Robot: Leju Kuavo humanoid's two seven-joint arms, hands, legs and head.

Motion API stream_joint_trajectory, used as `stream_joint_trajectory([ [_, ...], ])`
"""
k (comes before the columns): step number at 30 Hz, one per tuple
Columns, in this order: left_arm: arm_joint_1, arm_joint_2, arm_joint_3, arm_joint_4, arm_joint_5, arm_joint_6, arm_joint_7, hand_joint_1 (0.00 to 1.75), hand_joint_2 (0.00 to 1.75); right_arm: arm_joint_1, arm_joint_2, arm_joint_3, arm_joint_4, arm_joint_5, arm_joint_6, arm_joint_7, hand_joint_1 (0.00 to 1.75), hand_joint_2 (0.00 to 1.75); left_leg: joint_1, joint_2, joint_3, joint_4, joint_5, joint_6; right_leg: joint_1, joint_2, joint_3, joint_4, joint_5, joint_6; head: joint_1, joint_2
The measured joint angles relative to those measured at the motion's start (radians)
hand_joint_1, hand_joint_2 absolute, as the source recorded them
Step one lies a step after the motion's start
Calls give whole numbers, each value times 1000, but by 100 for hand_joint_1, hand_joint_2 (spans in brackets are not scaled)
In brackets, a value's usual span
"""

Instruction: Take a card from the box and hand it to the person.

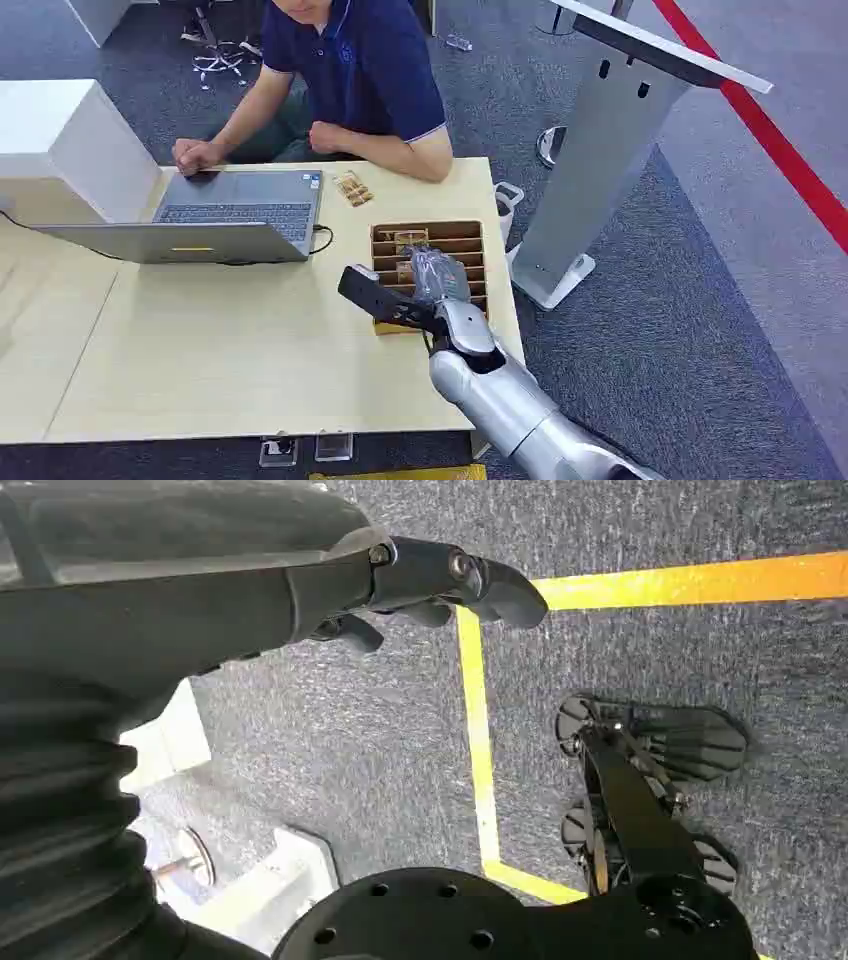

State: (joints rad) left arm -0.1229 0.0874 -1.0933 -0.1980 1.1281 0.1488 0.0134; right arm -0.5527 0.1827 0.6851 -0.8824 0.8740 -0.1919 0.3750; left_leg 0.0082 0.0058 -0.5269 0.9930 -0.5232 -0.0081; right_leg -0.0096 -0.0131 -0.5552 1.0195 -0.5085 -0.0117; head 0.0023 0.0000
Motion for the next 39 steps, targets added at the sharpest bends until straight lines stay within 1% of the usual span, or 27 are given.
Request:
stream_joint_trajectory([
  [2,0,0,0,0,0,-1,0,0,175,0,0,0,0,0,1,0,52,175,0,0,0,0,0,0,0,0,0,0,0,0,0,0],
  [3,0,0,0,0,0,-1,0,0,175,0,0,0,0,0,1,0,49,175,0,0,0,0,0,0,0,0,0,0,0,0,0,0],
  [5,0,0,0,0,-1,-1,0,0,175,0,-1,0,0,1,2,0,52,175,0,0,0,0,0,0,0,0,0,0,0,0,0,0],
  [7,-1,0,0,0,-1,-1,0,0,175,0,-1,0,0,3,2,0,65,175,0,0,0,0,0,0,0,0,0,0,0,0,0,0],
  [8,-1,0,0,0,-2,-1,0,0,175,0,-1,0,0,4,2,0,65,175,0,0,0,0,0,0,0,0,0,0,0,0,0,0],
  [11,-1,0,0,0,-2,1,0,0,175,1,-1,0,0,5,2,0,82,175,0,0,0,0,0,0,0,0,0,0,0,0,0,0],
  [12,-1,0,0,0,-3,1,0,0,175,1,-1,0,0,5,2,0,96,175,0,0,0,0,0,0,0,0,0,0,0,0,0,0],
  [13,-2,0,0,0,-3,1,0,0,175,1,-1,0,0,5,2,0,99,175,0,0,0,0,0,0,0,0,0,0,0,0,0,0],
  [14,-2,0,0,0,-3,1,0,0,175,1,-1,0,0,5,3,0,99,175,0,0,0,0,0,0,0,0,0,0,0,0,0,0],
  [16,-3,0,0,0,-3,1,0,0,175,3,-2,0,0,6,3,0,105,175,0,0,0,0,0,0,0,0,0,0,0,0,0,0],
  [20,-4,0,0,0,-5,1,0,0,175,3,-3,0,0,6,4,0,103,175,0,0,0,0,0,0,0,0,0,0,0,0,0,0],
  [22,-4,0,0,0,-6,0,0,0,175,3,-3,0,0,6,4,0,110,175,0,0,0,0,0,0,0,0,0,0,0,0,0,0],
  [23,-4,0,0,0,-7,0,0,0,175,3,-3,0,0,6,5,0,108,175,0,0,0,0,0,0,0,0,0,0,0,0,0,0],
  [24,-5,0,0,0,-7,0,1,0,175,3,-3,0,0,6,7,0,110,175,0,0,0,0,0,0,0,0,0,0,0,0,0,0],
  [25,-5,0,0,0,-7,-2,1,0,175,3,-3,0,0,5,8,0,120,175,0,0,0,0,0,0,0,0,0,0,0,0,0,0],
  [26,-5,0,0,0,-7,-2,2,0,175,3,-3,0,0,2,10,-1,120,175,0,0,0,0,0,0,0,0,0,0,0,0,0,0],
  [28,-5,0,0,0,-7,-2,2,0,175,3,-3,0,0,-3,13,-2,133,175,0,0,0,0,0,0,0,0,0,0,0,0,0,0],
  [29,-5,0,0,0,-7,-2,2,0,175,3,-3,0,0,-3,14,-3,133,175,0,0,0,0,0,0,0,0,0,0,0,0,0,0],
  [30,-5,0,0,0,-7,-2,2,0,175,3,-3,0,0,-3,14,-5,140,175,0,0,0,0,0,0,0,0,0,0,0,0,0,0],
  [31,-5,0,0,0,-7,-2,2,0,175,3,-3,0,0,-3,14,-7,157,175,0,0,0,0,0,0,0,0,0,0,0,0,0,0],
  [32,-5,0,0,0,-7,-3,2,0,175,3,-3,0,0,-4,14,-11,161,175,0,0,0,0,0,0,0,0,0,0,0,0,0,0],
  [33,-5,0,0,0,-7,-3,2,0,175,3,-3,0,0,-4,14,-12,169,175,0,0,0,0,0,0,0,0,0,0,0,0,0,0],
  [39,-6,0,-2,0,-21,-5,-8,0,175,1,-3,0,-1,-6,6,-16,171,175,0,0,0,0,0,0,0,0,0,0,0,0,0,0],
])
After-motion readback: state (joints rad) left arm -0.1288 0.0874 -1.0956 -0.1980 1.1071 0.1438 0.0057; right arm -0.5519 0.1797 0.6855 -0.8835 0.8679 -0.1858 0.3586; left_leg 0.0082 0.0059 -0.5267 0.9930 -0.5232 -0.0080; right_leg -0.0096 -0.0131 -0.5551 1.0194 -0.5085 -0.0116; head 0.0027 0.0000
